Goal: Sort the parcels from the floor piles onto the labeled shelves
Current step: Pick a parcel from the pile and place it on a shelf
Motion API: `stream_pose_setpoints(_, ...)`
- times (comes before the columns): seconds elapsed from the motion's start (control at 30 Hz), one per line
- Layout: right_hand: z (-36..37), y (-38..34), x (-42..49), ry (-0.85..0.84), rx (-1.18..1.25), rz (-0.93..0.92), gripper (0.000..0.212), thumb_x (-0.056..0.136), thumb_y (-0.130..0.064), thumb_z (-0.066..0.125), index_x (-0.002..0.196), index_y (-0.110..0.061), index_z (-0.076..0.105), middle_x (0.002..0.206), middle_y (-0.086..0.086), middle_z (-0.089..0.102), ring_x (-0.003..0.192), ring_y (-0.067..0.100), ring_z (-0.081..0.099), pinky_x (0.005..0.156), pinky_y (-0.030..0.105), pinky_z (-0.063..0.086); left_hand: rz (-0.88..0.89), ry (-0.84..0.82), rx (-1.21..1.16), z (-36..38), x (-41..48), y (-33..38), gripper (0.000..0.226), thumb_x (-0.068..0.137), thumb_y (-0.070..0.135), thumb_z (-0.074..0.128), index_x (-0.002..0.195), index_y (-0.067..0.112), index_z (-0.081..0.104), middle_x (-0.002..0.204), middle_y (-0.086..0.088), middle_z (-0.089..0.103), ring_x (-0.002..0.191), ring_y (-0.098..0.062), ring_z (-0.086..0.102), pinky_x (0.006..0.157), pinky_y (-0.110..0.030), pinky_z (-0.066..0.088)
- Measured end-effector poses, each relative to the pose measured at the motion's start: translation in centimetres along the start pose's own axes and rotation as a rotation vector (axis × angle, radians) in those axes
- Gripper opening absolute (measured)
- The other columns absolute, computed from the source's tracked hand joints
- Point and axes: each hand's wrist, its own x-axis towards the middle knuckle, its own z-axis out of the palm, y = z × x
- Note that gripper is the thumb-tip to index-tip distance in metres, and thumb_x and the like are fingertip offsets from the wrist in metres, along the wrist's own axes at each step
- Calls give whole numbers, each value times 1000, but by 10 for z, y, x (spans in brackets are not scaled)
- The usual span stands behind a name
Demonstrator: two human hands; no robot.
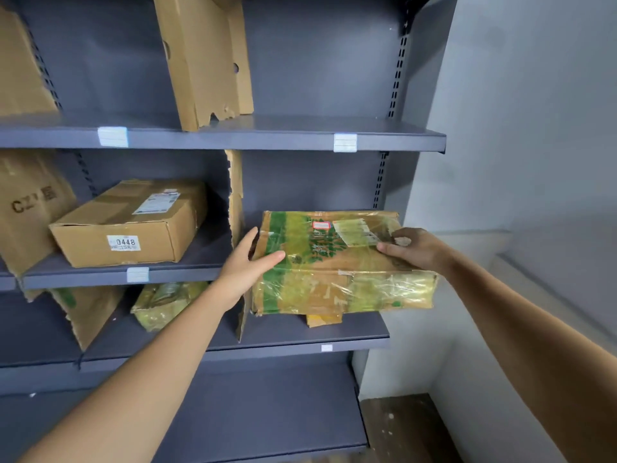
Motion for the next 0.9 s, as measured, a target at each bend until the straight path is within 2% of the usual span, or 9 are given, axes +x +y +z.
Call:
stream_pose_setpoints(0.1,4,8,29,12,17,-18,57,82,-55,69,124,-19,56,134,13,49,130,28,44,103,33,36,142,128,187,16,7,2,39,91,42,65,129,36,57,137,17,51,130,-6,43,104,-26,35)
stream_pose_setpoints(0.17,7,15,48,20,-5,-36,58,79,-60,69,118,-20,57,131,12,51,125,28,48,103,35,39,166,148,259,20,15,1,25,92,41,63,116,33,65,129,12,59,127,-11,51,101,-25,39)
stream_pose_setpoints(0.3,2,24,69,-175,-69,-117,94,69,-79,62,142,-24,42,144,1,45,132,24,44,109,35,35,65,5,419,17,29,-4,75,70,42,85,137,32,53,151,3,36,138,-18,39,116,-38,33)
stream_pose_setpoints(0.37,-6,26,80,-349,-146,-168,116,59,-87,61,153,-33,23,158,-3,27,142,23,33,115,38,29,69,46,445,17,37,-4,80,66,39,88,138,32,52,153,1,33,140,-19,36,116,-36,30)
stream_pose_setpoints(0.43,-7,29,92,-420,-262,-213,117,66,-76,69,156,-37,6,163,-8,10,148,22,19,119,40,23,77,84,436,18,46,-1,77,70,38,86,138,32,53,156,1,29,143,-18,32,114,-31,28)
stream_pose_setpoints(0.5,-1,30,105,-318,-356,-230,117,69,-67,74,156,-36,3,163,-8,8,149,23,13,120,43,21,81,95,474,22,57,2,75,73,38,84,140,29,51,160,1,20,146,-17,25,116,-32,24)
stream_pose_setpoints(0.63,14,27,126,-116,-508,-214,114,67,-69,73,157,-32,13,150,2,24,140,29,20,116,44,28,91,107,649,27,81,5,73,82,46,74,147,29,45,162,5,11,149,-17,19,116,-37,25)
stream_pose_setpoints(0.73,20,24,142,-58,-494,-226,103,70,-66,73,154,-36,21,153,2,29,138,31,28,113,42,33,130,118,939,27,104,4,68,91,55,58,150,29,37,165,8,1,152,-16,1,119,-43,22)
stream_pose_setpoints(0.9,30,13,163,-6,-508,-176,94,78,-60,71,152,-41,18,157,2,32,136,33,39,107,42,42,86,74,1213,28,138,3,66,100,57,34,156,25,22,165,6,10,152,-22,-5,121,-49,11)
